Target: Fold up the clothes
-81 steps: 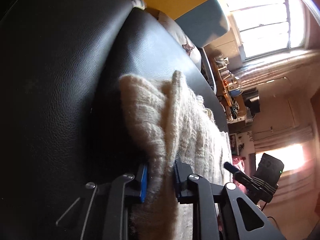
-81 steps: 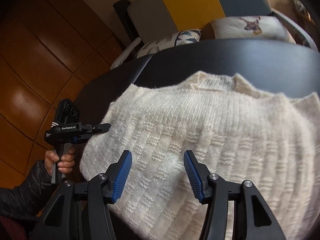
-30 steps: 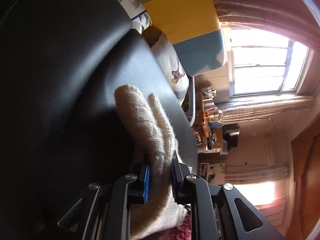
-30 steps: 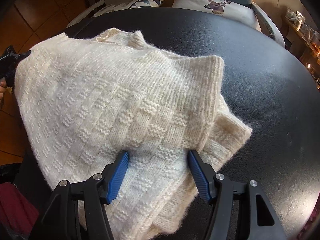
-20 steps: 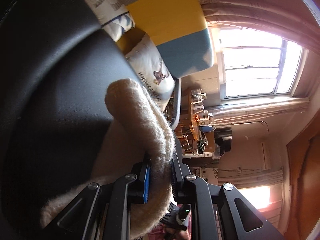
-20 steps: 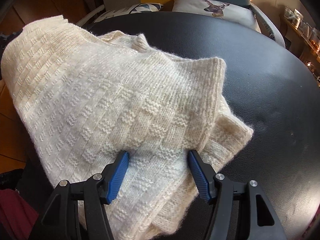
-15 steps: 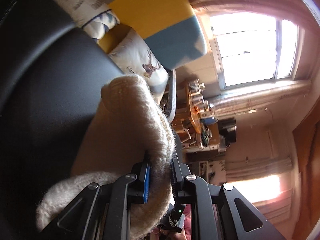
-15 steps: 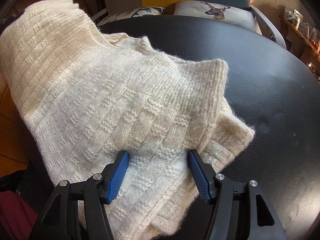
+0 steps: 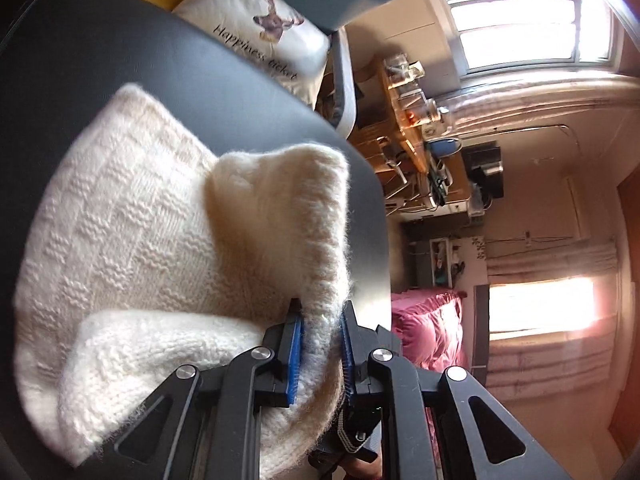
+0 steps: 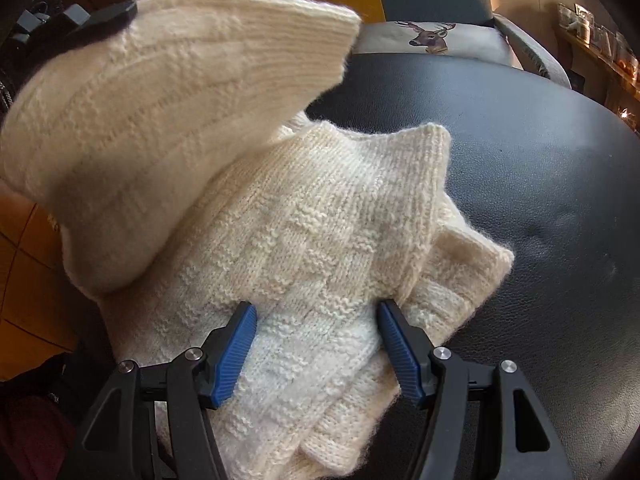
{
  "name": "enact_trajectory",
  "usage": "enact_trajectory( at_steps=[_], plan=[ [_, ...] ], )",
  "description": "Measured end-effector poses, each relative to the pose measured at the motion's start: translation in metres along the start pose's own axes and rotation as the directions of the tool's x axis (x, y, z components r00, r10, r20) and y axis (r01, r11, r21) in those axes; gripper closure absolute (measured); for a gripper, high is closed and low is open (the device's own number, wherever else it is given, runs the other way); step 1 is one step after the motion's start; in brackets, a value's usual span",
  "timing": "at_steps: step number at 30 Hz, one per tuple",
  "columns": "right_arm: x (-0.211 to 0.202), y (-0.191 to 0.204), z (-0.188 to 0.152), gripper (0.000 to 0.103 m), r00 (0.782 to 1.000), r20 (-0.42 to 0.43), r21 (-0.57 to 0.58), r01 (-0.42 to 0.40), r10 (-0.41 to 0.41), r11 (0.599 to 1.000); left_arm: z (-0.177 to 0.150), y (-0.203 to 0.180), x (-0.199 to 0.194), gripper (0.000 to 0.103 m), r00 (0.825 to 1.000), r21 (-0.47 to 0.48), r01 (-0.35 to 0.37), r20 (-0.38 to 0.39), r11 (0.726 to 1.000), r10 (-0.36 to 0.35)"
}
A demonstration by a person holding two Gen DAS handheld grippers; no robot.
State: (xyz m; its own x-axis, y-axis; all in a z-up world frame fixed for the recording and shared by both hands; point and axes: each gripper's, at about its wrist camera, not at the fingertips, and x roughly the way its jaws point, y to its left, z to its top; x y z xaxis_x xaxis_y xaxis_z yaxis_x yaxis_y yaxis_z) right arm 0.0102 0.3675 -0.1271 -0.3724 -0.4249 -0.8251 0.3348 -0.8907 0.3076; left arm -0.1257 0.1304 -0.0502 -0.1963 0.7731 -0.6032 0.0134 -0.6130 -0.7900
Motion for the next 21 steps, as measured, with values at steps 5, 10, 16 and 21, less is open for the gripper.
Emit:
enact_trajectory(
  at_steps=[5, 10, 16, 21],
  plan=[
    [-0.007, -0.004, -0.006, 0.035, 1.000, 0.012, 0.001, -0.009, 0.009, 1.000, -0.019, -0.003, 0.021, 0.086, 0.999, 0.021, -0.042, -0.022, 0.999, 0.042],
    [-0.019, -0.007, -0.015, 0.035, 1.000, 0.028, -0.009, -0.001, 0.001, 1.000, -0.030, -0.003, 0.040, 0.086, 0.996, 0.022, -0.070, -0.046, 0.997, 0.070],
    [-0.040, -0.008, -0.032, 0.035, 0.998, 0.054, -0.031, 0.029, -0.028, 0.999, -0.037, -0.008, 0.060, 0.085, 0.995, 0.001, -0.020, -0.102, 1.000, 0.020],
    [-0.061, -0.010, -0.054, 0.035, 0.996, 0.056, -0.029, 0.066, -0.064, 0.997, -0.037, -0.027, 0.045, 0.073, 0.984, 0.028, 0.088, -0.160, 0.996, -0.082]
  ],
)
